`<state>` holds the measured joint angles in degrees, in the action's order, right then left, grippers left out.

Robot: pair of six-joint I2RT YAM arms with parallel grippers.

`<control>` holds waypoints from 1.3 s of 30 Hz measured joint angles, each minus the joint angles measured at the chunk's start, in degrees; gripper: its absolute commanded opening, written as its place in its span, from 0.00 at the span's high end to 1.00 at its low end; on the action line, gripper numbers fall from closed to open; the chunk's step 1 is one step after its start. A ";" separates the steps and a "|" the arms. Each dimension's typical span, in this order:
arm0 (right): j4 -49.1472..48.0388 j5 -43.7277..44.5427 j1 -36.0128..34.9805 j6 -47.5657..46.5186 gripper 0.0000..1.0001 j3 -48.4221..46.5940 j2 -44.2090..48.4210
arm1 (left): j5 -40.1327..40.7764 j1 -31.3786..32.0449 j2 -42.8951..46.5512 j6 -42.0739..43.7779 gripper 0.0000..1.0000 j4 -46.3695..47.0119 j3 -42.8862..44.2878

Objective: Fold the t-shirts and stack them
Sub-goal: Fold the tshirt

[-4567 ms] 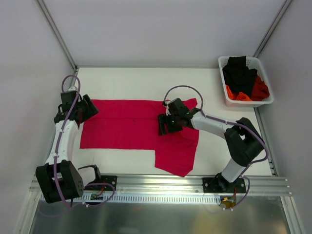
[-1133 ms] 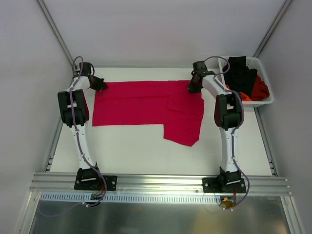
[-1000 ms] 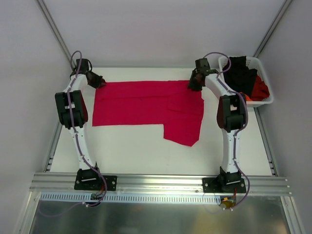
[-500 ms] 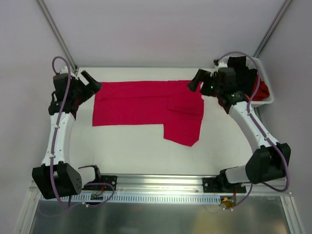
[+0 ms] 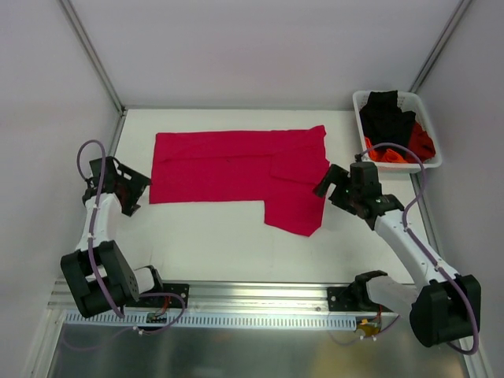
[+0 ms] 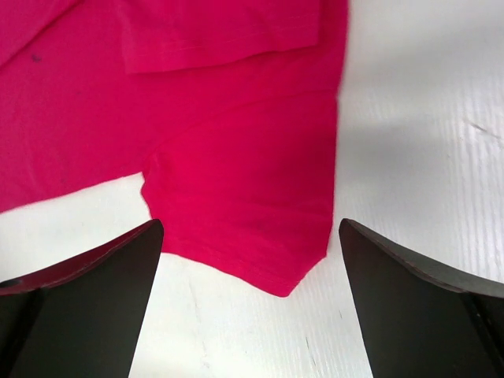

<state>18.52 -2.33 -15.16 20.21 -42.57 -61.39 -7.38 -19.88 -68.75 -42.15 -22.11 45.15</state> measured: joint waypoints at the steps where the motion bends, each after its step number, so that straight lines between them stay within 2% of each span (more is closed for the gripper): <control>1: 0.17 0.81 0.00 0.70 0.01 0.35 0.15 | 1.05 -0.55 -0.98 -0.85 0.21 0.00 0.02; 8: 0.98 5.16 0.00 6.32 0.01 2.49 -0.66 | 4.11 -0.83 -12.66 -4.94 0.33 0.42 1.01; 15: 0.33 6.01 0.00 9.64 0.01 3.61 -1.79 | 5.51 -0.83 -19.67 -4.74 0.37 0.61 4.31; 20: 0.13 6.67 0.00 10.97 0.01 4.44 -1.75 | 6.62 -0.83 -21.62 -3.30 0.46 1.46 6.51; 39: 0.90 9.49 0.00 14.08 0.01 6.91 0.92 | 7.67 2.23 -24.06 1.97 0.53 2.16 6.91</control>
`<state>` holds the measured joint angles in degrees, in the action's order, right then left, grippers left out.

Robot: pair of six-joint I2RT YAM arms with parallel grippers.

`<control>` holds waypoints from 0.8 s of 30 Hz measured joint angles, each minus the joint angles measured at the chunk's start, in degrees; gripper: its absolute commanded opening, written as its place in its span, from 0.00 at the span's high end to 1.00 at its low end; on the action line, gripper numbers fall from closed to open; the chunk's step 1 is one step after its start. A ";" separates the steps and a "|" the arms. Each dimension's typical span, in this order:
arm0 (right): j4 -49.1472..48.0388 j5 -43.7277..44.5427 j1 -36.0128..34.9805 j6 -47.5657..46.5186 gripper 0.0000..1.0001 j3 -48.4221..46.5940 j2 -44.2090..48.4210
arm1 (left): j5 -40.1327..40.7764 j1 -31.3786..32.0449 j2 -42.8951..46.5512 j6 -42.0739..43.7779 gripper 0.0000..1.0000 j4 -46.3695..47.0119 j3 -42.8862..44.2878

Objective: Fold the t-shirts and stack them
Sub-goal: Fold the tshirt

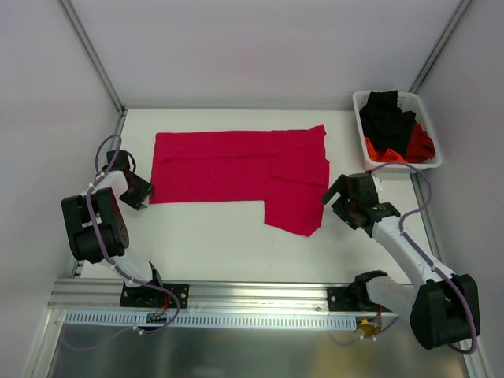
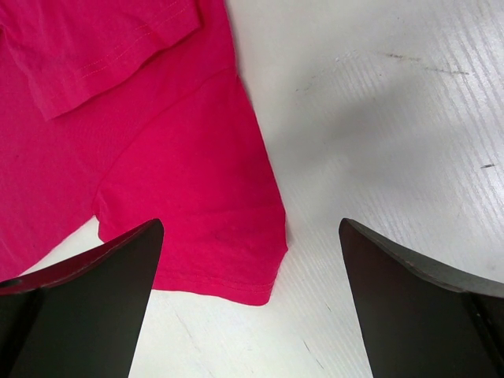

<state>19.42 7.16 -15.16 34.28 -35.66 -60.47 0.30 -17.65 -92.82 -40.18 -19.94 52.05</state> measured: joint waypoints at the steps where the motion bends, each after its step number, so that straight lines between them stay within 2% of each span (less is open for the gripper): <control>1: 0.15 0.13 0.00 0.04 0.01 0.00 0.13 | 0.22 0.04 -0.07 0.17 0.54 0.04 0.02; 9: 1.53 0.72 0.00 0.74 0.01 0.02 0.74 | 1.05 0.04 -1.01 1.46 0.70 0.42 0.61; 14: 3.52 1.07 0.00 1.86 0.01 1.38 2.01 | 1.38 0.07 -1.27 2.38 0.84 0.66 0.63; 18: 5.20 0.96 0.00 2.84 0.01 2.56 2.23 | 1.33 0.20 -1.44 2.84 0.89 0.85 0.68; 22: 6.43 0.81 0.00 3.32 0.01 3.34 2.23 | 1.25 0.48 -1.66 3.54 0.84 1.09 0.92; 23: 6.62 0.79 0.00 3.43 0.01 3.50 2.23 | 1.07 0.48 -1.68 3.69 0.81 1.14 0.98; 24: 6.82 0.76 0.00 3.50 0.01 3.58 2.23 | 0.79 0.48 -1.68 3.89 0.73 1.20 0.98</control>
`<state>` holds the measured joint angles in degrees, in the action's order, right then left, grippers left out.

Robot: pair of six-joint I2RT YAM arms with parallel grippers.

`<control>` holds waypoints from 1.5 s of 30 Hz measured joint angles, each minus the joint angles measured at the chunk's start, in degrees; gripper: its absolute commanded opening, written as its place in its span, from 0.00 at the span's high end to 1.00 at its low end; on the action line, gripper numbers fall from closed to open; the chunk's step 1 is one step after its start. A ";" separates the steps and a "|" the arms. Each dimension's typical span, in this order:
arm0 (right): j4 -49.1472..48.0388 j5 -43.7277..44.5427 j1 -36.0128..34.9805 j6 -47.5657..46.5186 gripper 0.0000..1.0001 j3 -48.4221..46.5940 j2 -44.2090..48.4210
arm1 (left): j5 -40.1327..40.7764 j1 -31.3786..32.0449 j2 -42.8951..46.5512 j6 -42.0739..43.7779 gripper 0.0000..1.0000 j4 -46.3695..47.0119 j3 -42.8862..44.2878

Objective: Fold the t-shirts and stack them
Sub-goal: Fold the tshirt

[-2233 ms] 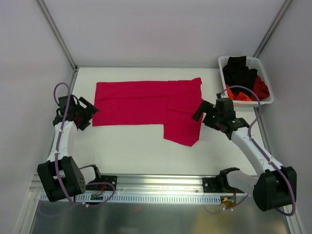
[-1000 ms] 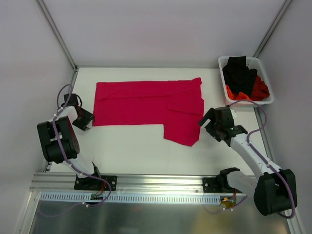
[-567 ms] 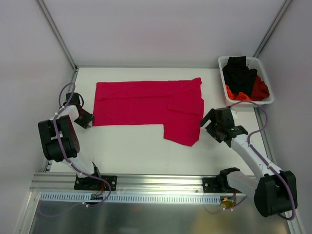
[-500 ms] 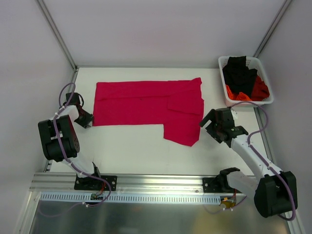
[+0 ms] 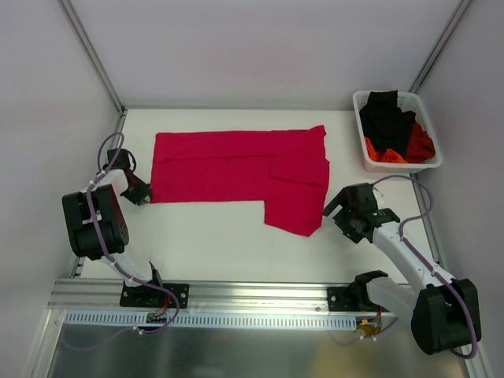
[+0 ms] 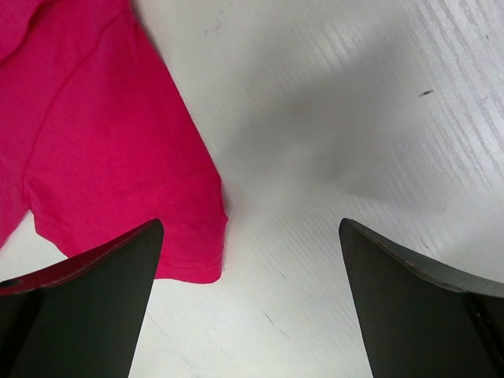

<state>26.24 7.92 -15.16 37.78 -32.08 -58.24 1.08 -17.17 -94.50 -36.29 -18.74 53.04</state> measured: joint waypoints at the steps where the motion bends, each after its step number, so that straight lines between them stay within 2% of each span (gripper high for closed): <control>1: 0.15 -0.02 0.00 0.13 0.01 0.04 -0.02 | -0.20 0.00 0.00 0.22 0.67 0.02 0.04; 4: 0.17 -0.07 0.00 0.20 0.01 0.07 -0.02 | -0.81 0.00 0.42 1.16 0.49 0.11 0.15; 5: 0.17 -0.15 0.00 0.20 0.01 0.07 -0.02 | -0.81 0.00 0.68 1.57 0.48 0.00 0.15; 14: -0.07 -0.72 0.00 0.35 0.01 0.28 -0.42 | -2.03 0.07 5.73 2.64 0.49 -1.16 -0.28; 22: -0.26 -0.90 0.00 0.57 0.01 0.92 -0.83 | -2.56 4.00 5.75 2.36 0.48 -1.36 -3.56; 30: -0.24 -0.87 0.00 0.57 0.01 0.92 -0.83 | 0.22 4.00 4.55 1.99 0.48 -1.42 -3.61; 41: -0.28 -0.87 0.00 0.83 0.01 0.92 -0.83 | 2.62 3.98 1.84 0.83 0.59 -1.27 -1.14; 45: -0.50 -0.87 0.00 1.11 0.01 0.92 -0.85 | 2.71 3.96 0.79 0.61 0.73 -1.16 -0.22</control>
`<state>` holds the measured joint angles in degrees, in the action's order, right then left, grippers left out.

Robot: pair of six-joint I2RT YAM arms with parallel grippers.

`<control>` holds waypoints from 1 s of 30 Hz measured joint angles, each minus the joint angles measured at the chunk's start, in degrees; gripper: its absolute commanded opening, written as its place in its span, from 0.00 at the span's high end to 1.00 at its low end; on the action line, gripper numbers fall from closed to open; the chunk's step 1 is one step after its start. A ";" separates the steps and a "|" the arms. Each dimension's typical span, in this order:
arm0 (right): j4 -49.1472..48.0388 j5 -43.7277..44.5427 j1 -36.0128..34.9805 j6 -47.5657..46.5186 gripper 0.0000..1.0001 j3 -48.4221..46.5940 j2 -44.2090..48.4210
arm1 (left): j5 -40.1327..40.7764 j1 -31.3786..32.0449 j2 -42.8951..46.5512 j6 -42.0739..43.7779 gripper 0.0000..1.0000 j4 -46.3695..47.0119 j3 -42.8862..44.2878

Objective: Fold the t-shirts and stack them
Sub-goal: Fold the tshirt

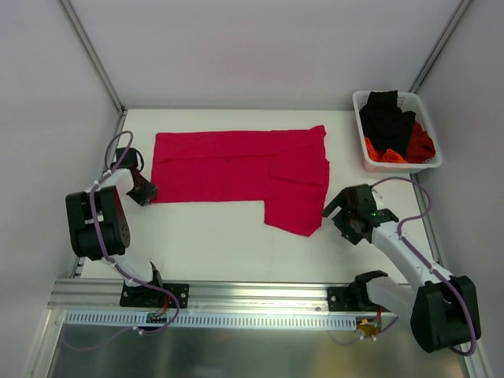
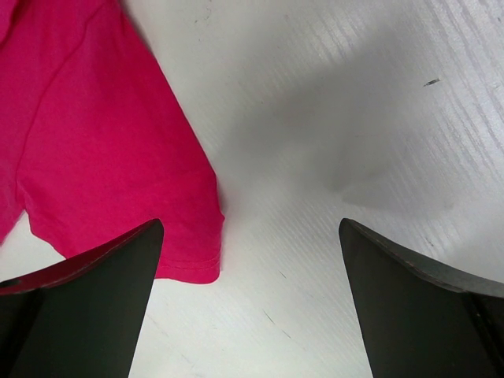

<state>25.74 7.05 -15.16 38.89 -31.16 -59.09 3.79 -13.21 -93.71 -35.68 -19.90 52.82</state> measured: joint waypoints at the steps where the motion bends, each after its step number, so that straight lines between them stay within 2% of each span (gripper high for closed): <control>1: -0.09 -0.02 0.00 0.15 0.01 0.00 -0.02 | 0.02 0.00 -0.09 -0.09 0.78 0.04 0.04; 2: -0.22 -0.07 0.00 0.35 0.01 0.00 -0.13 | 0.09 0.00 -0.15 -0.26 0.90 0.11 0.07; 4: -0.55 -0.35 -0.11 0.79 0.01 0.00 -0.48 | 0.09 0.00 -0.37 -0.85 1.00 0.37 0.04; 16: -3.67 -1.09 -4.50 4.98 0.01 0.13 -2.51 | -0.07 0.00 -0.35 0.04 1.00 0.63 0.09; 23: -5.49 -0.28 -8.76 8.44 0.07 0.15 -5.18 | -0.28 0.00 -0.35 1.05 1.00 0.57 0.26; 28: -5.49 0.44 -9.84 9.53 0.21 0.15 -7.48 | -0.31 0.00 -0.35 1.86 1.00 0.48 0.37; 29: -5.57 0.59 -9.84 9.62 0.25 0.15 -7.87 | -0.31 0.00 -0.35 1.95 1.00 0.46 0.39; 30: -5.66 0.70 -9.86 9.57 0.33 0.13 -8.31 | -0.31 0.00 -0.35 2.01 1.00 0.46 0.39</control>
<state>20.08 7.75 -25.02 48.47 -31.03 -67.40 3.49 -13.21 -94.06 -33.67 -19.44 53.21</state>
